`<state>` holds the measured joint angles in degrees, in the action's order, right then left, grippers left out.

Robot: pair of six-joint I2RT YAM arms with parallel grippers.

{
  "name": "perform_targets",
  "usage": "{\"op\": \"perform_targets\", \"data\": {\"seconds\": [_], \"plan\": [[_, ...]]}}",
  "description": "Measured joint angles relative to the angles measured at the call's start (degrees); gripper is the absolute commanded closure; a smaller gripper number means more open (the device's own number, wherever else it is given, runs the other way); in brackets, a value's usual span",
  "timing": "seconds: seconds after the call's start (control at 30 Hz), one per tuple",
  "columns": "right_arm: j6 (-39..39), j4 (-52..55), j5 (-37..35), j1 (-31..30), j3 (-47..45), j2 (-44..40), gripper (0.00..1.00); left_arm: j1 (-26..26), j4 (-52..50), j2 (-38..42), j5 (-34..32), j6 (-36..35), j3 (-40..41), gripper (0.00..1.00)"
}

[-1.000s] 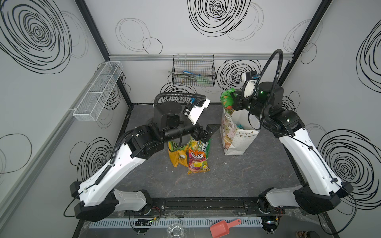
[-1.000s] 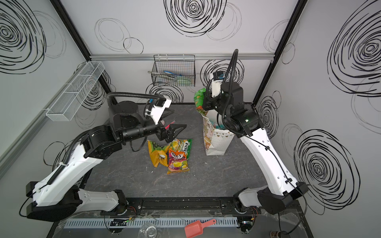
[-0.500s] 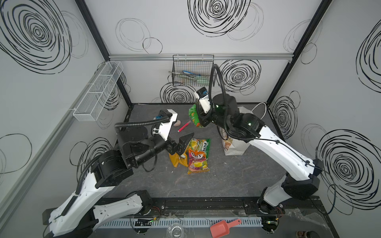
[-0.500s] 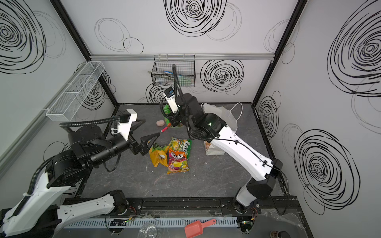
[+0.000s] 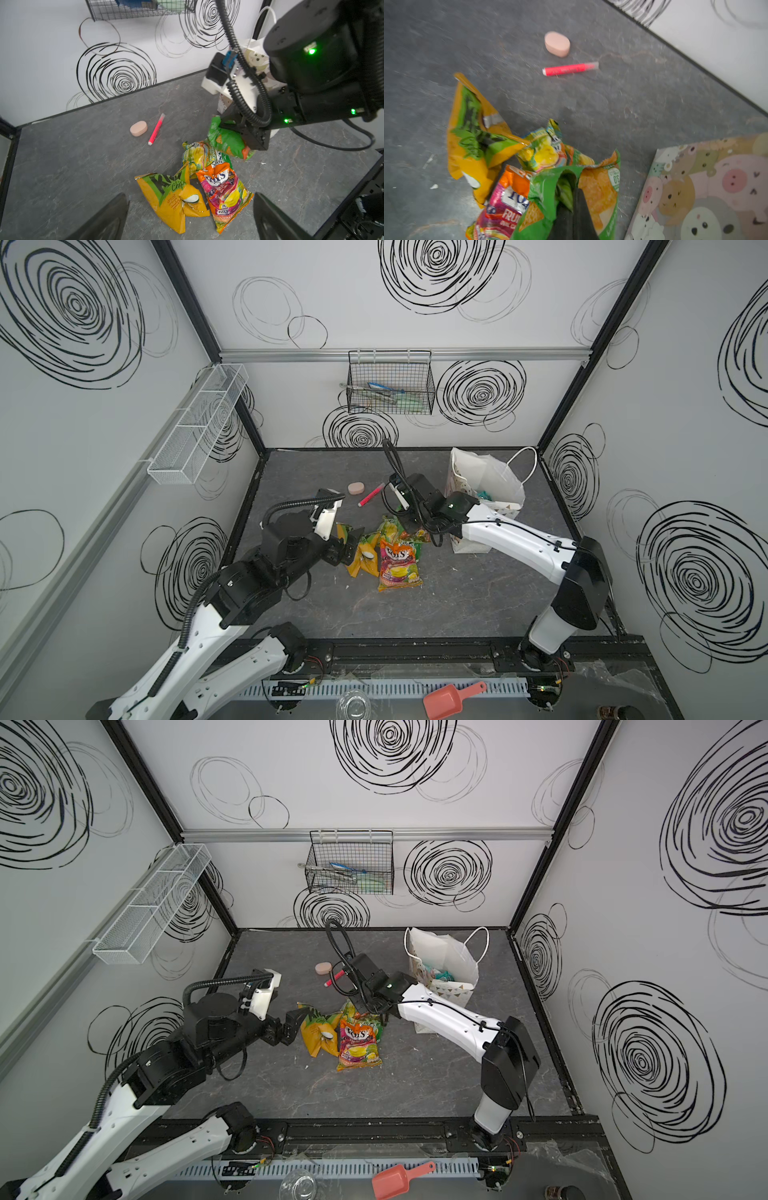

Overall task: Take the snacks out of the paper bag
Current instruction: Place the snack at the center of the table.

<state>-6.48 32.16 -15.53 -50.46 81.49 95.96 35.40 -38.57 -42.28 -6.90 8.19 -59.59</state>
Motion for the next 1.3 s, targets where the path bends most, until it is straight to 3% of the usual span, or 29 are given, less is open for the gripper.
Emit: {"op": "perform_targets", "data": {"seconds": [0.13, 0.47, 0.83, 1.2, 1.3], "plan": [[-4.4, 0.6, 0.0, 3.1, -3.8, 0.0, 0.99, -4.7, 0.7, 0.1, 3.8, 0.6, 2.3, 0.04], [-12.9, 0.2, 1.6, 5.5, -11.2, 3.0, 0.94, -6.3, 2.3, -3.5, 12.4, 0.9, 4.2, 0.04], [-17.8, -3.8, 5.2, 4.1, -13.7, 5.9, 0.69, -6.6, 4.1, -5.7, 20.7, -1.2, 5.3, 0.04], [-20.3, -3.7, 6.4, 2.6, -13.0, 6.8, 0.35, -6.6, 4.4, -6.4, 22.1, -1.3, 5.9, 0.04], [-20.4, -3.0, 6.8, 2.6, -12.0, 5.4, 0.32, -6.6, 4.4, -6.4, 22.2, -1.3, 5.9, 0.04]]}}
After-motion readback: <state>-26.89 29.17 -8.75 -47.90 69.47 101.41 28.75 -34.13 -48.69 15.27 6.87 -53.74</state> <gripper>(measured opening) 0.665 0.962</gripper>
